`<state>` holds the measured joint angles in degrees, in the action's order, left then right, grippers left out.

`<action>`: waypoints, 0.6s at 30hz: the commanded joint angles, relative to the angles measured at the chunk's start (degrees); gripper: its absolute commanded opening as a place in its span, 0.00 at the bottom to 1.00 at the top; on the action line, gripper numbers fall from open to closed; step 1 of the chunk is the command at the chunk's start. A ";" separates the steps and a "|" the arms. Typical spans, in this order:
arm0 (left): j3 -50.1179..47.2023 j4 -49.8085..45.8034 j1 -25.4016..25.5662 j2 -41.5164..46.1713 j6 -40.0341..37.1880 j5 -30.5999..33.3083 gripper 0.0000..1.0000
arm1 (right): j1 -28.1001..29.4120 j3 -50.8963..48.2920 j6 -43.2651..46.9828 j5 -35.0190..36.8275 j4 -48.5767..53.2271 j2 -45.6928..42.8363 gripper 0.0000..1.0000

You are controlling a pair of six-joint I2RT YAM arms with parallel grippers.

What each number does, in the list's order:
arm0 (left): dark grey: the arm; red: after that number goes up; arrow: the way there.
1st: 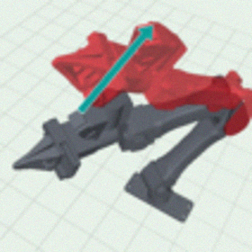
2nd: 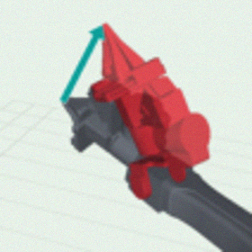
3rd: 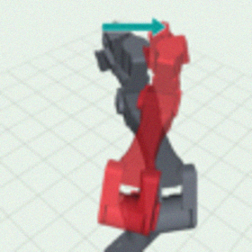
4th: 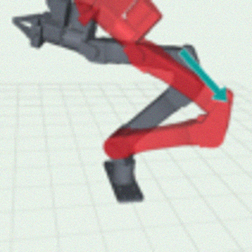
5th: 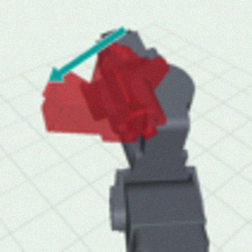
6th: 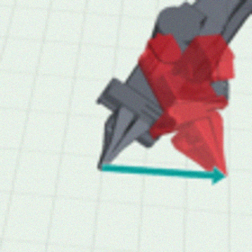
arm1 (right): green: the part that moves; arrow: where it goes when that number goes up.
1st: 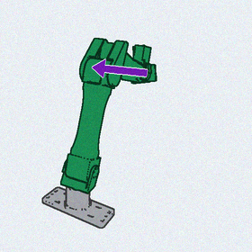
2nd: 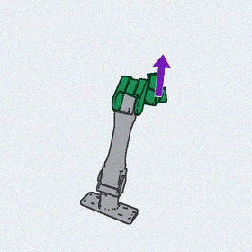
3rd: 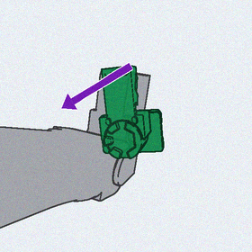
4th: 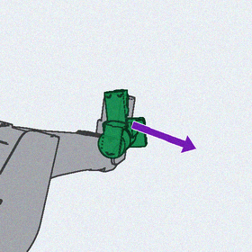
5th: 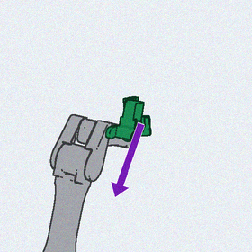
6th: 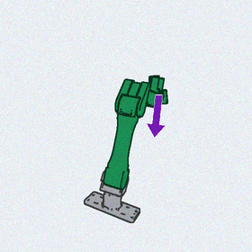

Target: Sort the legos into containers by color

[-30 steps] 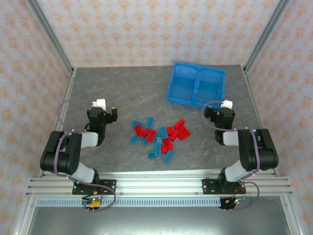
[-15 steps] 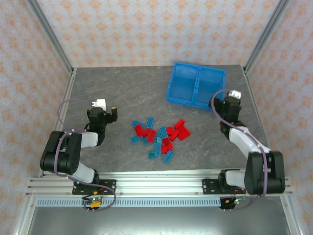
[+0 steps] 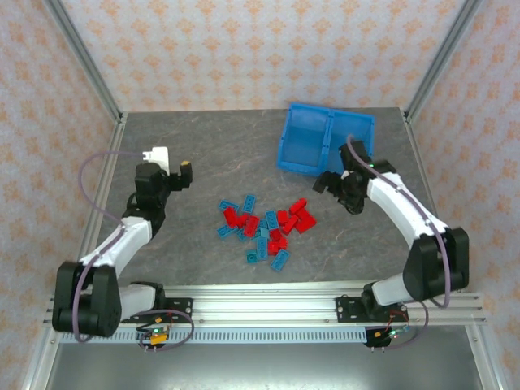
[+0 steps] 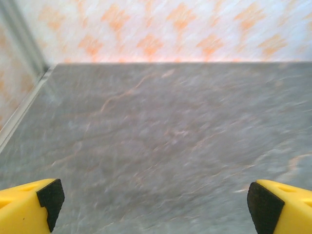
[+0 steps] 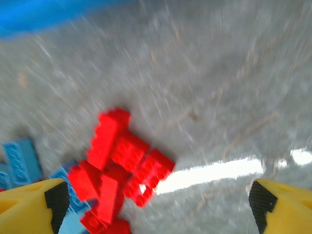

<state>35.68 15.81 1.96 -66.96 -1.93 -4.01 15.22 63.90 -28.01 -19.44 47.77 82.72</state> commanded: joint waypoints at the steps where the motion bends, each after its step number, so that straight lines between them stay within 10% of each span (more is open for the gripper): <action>1: 6.99 -18.04 3.27 4.55 -4.78 -13.38 1.00 | 4.63 3.28 -3.40 -0.68 5.25 2.66 0.96; 10: 14.16 -49.37 26.39 13.22 -35.58 -28.18 0.99 | 13.10 12.39 -16.27 7.80 1.10 16.01 0.83; 18: 15.18 -54.89 31.32 13.23 -43.00 -29.10 1.00 | 14.49 17.16 -20.06 11.68 -1.87 26.67 0.62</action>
<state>48.40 -33.76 32.97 -53.84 -39.18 -31.31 29.23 79.18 -45.28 -11.29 46.46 107.09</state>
